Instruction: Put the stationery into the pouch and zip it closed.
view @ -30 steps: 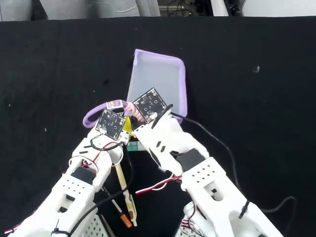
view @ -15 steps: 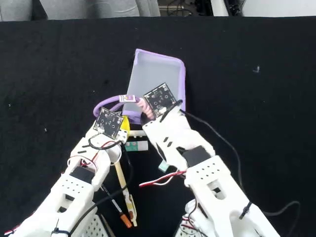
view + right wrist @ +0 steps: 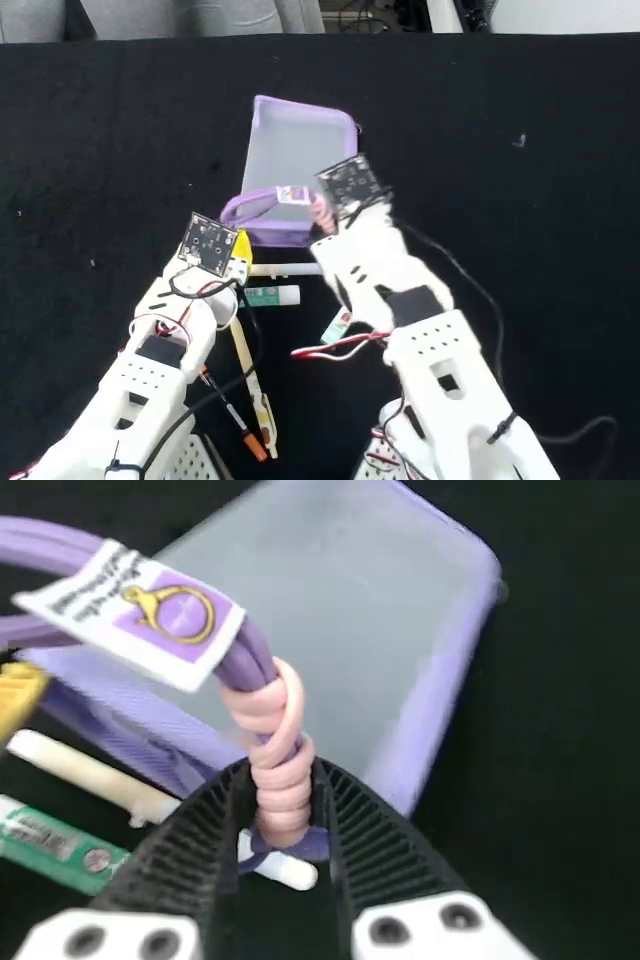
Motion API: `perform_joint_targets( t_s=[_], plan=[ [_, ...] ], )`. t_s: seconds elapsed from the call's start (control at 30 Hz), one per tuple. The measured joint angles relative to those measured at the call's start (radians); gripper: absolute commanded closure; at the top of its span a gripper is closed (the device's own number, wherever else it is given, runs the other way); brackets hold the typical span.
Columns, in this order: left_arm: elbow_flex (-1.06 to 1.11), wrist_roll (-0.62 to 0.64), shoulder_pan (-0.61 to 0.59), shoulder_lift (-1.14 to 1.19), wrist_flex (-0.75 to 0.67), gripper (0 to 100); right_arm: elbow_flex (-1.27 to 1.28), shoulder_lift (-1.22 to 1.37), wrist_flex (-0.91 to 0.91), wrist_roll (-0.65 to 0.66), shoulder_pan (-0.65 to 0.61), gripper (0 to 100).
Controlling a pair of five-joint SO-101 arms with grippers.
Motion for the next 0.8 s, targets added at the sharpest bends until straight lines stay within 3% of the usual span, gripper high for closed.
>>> perform_joint_targets(
  t_s=[0.33,0.8],
  plan=[
    [0.000,0.000,-0.051,0.000,0.000,97,0.000,-0.222,0.103,0.000,0.103,98.6],
    [0.000,0.002,-0.057,0.000,0.000,97,0.026,-0.356,0.146,0.006,0.112,98.6]
  ],
)
